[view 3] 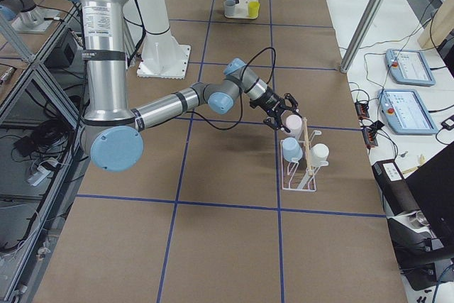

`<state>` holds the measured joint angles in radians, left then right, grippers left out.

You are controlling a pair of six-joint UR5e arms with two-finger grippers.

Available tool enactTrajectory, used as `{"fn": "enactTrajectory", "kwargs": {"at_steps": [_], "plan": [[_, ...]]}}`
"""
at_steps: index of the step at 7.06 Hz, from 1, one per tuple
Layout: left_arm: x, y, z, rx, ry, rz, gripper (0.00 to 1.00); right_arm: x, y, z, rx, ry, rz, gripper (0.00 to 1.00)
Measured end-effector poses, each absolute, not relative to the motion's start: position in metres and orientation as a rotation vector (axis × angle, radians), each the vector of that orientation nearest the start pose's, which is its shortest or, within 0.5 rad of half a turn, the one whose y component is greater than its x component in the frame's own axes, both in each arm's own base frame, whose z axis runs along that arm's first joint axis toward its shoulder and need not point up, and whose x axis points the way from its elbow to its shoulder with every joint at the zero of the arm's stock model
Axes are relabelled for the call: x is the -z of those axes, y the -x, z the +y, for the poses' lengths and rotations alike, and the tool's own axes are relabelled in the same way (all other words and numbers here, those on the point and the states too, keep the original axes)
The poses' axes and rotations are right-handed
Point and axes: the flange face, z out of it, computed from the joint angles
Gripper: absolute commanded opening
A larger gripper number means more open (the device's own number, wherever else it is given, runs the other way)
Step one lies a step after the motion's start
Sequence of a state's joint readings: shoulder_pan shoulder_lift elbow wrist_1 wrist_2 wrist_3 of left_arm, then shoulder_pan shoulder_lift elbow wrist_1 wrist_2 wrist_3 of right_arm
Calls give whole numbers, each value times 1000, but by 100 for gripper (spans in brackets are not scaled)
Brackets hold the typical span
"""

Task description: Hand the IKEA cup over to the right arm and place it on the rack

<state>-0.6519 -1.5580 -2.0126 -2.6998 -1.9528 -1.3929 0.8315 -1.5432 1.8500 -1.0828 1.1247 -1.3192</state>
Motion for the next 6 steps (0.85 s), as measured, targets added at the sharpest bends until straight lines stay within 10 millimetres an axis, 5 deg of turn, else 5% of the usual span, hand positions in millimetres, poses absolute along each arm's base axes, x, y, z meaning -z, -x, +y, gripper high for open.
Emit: {"fn": "enactTrajectory", "kwargs": {"at_steps": [2, 6], "plan": [[-326, -295, -346, 76, -343, 1522, 100, -460, 220, -503, 1728, -724, 723, 98], [-326, -295, -347, 76, -345, 1521, 100, -457, 220, -503, 1710, -742, 716, 98]]}}
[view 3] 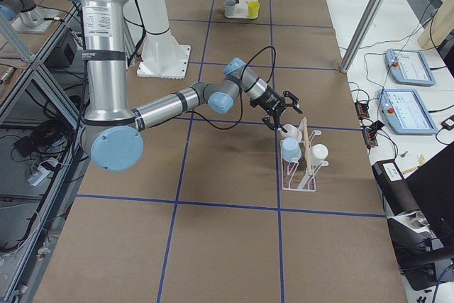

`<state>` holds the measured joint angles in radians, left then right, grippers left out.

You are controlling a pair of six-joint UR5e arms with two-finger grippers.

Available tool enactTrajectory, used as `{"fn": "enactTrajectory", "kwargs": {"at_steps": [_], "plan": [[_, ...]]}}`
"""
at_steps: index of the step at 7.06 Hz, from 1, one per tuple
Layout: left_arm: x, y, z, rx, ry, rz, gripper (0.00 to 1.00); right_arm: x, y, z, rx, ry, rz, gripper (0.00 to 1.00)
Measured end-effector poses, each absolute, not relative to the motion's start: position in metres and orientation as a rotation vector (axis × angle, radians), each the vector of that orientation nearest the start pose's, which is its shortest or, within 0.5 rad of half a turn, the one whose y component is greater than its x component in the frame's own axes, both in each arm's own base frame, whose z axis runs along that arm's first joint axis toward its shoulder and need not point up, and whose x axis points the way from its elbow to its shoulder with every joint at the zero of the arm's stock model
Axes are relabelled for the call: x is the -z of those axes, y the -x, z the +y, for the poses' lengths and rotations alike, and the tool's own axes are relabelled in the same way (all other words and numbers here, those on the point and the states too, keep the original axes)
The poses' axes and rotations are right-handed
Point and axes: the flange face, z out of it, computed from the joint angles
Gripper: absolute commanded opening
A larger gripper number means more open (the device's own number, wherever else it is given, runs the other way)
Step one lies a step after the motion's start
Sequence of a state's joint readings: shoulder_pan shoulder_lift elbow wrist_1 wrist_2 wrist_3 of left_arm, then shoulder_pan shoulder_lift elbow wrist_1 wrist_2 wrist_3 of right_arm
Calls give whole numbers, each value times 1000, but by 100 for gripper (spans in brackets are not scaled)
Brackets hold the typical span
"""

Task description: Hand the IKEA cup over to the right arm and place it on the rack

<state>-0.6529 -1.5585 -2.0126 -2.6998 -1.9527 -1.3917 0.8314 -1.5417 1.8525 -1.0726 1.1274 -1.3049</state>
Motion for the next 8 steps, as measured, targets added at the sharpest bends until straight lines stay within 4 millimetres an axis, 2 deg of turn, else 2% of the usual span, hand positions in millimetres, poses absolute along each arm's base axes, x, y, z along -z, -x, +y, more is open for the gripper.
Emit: {"fn": "enactTrajectory", "kwargs": {"at_steps": [2, 3, 4, 6, 8], "plan": [[-331, -290, -347, 80, -345, 1509, 100, -448, 219, -501, 1685, -770, 704, 99], [-342, -281, -345, 77, -356, 1482, 100, -438, 220, -498, 1627, -819, 646, 99], [-360, -263, -342, 62, -386, 1432, 100, -430, 223, -494, 1540, -881, 532, 99], [-410, -218, -335, 24, -461, 1286, 100, -417, 239, -481, 1324, -969, 258, 100], [-459, -183, -338, -8, -519, 1145, 100, -401, 278, -453, 1094, -1040, 2, 100]]}}
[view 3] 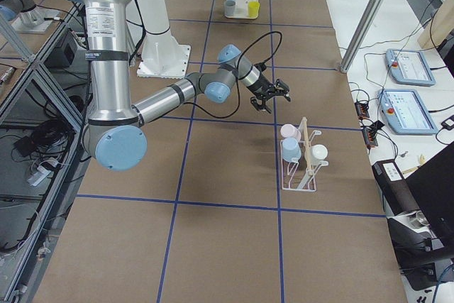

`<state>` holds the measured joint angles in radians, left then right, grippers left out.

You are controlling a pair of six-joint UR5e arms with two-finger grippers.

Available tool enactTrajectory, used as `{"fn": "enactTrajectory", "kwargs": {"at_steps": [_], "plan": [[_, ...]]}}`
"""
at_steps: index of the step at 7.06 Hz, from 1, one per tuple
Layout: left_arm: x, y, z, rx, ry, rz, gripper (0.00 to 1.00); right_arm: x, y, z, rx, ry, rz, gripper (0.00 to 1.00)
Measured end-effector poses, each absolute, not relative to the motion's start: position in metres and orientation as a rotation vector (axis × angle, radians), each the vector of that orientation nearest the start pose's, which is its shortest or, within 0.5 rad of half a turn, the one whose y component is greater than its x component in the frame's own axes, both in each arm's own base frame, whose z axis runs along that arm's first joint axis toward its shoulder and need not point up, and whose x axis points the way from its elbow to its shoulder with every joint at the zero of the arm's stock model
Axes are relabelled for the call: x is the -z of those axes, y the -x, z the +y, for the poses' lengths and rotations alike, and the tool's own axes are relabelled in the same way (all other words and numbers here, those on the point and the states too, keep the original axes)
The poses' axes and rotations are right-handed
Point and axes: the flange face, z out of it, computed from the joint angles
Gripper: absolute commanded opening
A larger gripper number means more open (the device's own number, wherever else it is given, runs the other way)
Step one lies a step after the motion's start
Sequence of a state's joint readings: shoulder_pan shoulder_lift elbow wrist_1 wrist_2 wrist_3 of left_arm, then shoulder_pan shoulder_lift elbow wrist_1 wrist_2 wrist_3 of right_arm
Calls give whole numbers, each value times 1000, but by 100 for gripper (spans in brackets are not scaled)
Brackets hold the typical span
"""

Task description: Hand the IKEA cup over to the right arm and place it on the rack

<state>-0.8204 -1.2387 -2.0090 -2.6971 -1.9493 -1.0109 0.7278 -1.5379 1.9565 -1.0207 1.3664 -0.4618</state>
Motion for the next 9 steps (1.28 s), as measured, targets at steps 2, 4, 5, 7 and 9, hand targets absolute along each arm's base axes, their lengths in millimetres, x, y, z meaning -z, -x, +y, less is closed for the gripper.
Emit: {"fn": "enactTrajectory", "kwargs": {"at_steps": [2, 4, 5, 7, 9], "plan": [[-504, -157, -337, -18, -562, 1011, 100, -384, 326, -415, 864, -1084, -278, 100], [-537, -137, -325, 5, -561, 914, 100, -357, 366, -377, 724, -1072, -497, 100], [-548, -134, -322, 12, -554, 889, 100, -342, 375, -362, 691, -1067, -569, 100], [-565, -136, -320, 11, -534, 860, 100, -313, 377, -339, 699, -1036, -674, 99], [-581, -144, -316, -3, -511, 837, 100, -290, 370, -325, 726, -997, -767, 100]]}}
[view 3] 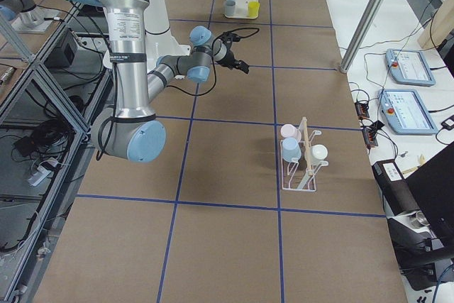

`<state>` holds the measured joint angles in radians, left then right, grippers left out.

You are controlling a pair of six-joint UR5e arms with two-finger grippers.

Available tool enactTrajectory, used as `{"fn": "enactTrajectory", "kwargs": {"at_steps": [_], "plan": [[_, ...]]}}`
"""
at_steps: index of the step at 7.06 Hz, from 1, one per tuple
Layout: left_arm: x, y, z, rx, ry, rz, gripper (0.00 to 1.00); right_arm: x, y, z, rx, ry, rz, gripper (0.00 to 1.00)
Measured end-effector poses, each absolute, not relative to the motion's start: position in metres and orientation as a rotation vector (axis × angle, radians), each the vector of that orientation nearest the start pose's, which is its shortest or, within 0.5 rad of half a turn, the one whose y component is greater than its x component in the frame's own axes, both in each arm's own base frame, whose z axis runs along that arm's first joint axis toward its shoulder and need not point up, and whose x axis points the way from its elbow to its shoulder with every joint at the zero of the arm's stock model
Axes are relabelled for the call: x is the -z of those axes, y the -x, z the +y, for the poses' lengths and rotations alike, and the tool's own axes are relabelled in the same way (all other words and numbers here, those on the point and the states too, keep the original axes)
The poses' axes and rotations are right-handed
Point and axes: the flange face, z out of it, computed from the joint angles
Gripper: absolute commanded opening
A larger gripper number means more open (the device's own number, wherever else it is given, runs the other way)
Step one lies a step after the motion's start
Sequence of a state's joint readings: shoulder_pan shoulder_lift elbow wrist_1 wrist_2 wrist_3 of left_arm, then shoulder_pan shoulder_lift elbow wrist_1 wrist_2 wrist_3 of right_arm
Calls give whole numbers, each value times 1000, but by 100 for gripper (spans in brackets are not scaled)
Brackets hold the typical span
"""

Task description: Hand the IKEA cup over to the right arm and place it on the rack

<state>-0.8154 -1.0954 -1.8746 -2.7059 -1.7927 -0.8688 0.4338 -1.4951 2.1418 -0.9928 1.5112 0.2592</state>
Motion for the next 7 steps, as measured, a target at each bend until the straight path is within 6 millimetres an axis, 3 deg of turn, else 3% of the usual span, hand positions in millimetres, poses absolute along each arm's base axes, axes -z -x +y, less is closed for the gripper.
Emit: {"fn": "enactTrajectory", "kwargs": {"at_steps": [1, 3, 4, 5, 6, 7], "plan": [[-588, -149, -313, -13, -500, 828, 99, -281, 369, -322, 708, -986, -802, 100], [-594, -163, -307, -46, -480, 824, 43, -272, 370, -321, 689, -982, -835, 100], [-596, -167, -304, -58, -474, 823, 22, -271, 370, -321, 688, -980, -839, 100], [-596, -170, -302, -65, -470, 825, 8, -272, 371, -322, 688, -978, -840, 100], [-596, -171, -302, -67, -470, 827, 0, -272, 371, -322, 688, -977, -839, 100], [-595, -171, -301, -69, -471, 832, 0, -273, 371, -322, 689, -975, -838, 100]]}}
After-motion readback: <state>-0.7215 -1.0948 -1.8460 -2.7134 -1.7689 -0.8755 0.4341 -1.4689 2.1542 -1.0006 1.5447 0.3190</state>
